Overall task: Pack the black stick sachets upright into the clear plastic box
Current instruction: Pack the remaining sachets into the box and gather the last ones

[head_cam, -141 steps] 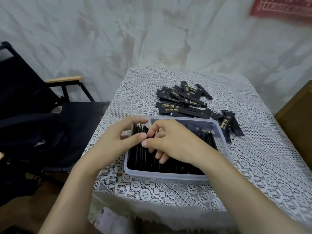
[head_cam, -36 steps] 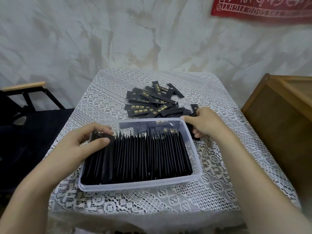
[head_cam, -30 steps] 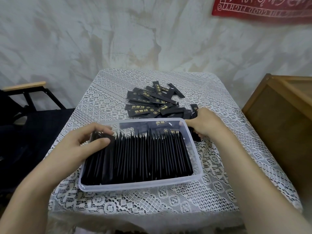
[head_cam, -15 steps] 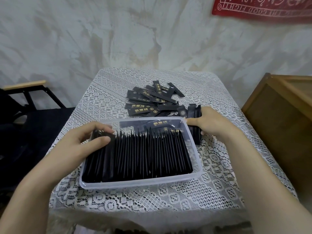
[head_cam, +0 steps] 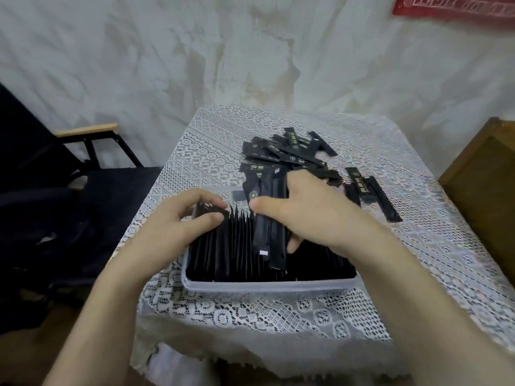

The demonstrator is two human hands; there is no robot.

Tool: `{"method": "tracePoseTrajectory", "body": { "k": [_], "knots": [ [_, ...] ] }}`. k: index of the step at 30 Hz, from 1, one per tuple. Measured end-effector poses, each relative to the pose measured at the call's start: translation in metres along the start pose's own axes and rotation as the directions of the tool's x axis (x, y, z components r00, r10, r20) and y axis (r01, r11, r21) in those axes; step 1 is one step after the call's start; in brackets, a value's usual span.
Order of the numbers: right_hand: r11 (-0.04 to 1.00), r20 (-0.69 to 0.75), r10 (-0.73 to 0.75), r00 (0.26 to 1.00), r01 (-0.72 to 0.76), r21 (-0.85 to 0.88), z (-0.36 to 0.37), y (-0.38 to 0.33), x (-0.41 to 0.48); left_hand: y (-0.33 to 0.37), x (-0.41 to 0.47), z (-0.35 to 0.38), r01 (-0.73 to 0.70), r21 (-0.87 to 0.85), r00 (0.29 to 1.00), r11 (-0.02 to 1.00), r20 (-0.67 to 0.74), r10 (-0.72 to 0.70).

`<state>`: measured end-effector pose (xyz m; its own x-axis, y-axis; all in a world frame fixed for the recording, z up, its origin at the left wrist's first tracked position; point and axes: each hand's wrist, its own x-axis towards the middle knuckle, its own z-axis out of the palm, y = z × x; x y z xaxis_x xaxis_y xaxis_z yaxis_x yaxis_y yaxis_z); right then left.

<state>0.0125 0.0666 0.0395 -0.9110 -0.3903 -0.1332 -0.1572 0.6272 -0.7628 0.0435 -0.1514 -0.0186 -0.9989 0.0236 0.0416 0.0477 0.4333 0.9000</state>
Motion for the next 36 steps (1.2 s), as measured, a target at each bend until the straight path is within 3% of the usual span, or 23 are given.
{"method": "tracePoseTrajectory", "body": {
  "k": [21,28,36],
  "knots": [
    [0.988,0.102,0.027,0.994,-0.042,0.15,0.024,0.0,-0.001,-0.001,-0.004,-0.002,0.0,-0.055,0.999,0.999,0.045,0.002],
    [0.998,0.125,0.059,0.99,-0.06,0.0,0.028,0.0,0.003,0.0,-0.004,-0.002,-0.029,-0.035,0.998,0.999,0.047,0.031],
    [0.97,-0.009,0.069,0.998,-0.069,-0.232,0.029,-0.006,0.0,-0.003,-0.003,-0.003,-0.032,-0.031,0.999,0.999,0.041,0.033]
  ]
}}
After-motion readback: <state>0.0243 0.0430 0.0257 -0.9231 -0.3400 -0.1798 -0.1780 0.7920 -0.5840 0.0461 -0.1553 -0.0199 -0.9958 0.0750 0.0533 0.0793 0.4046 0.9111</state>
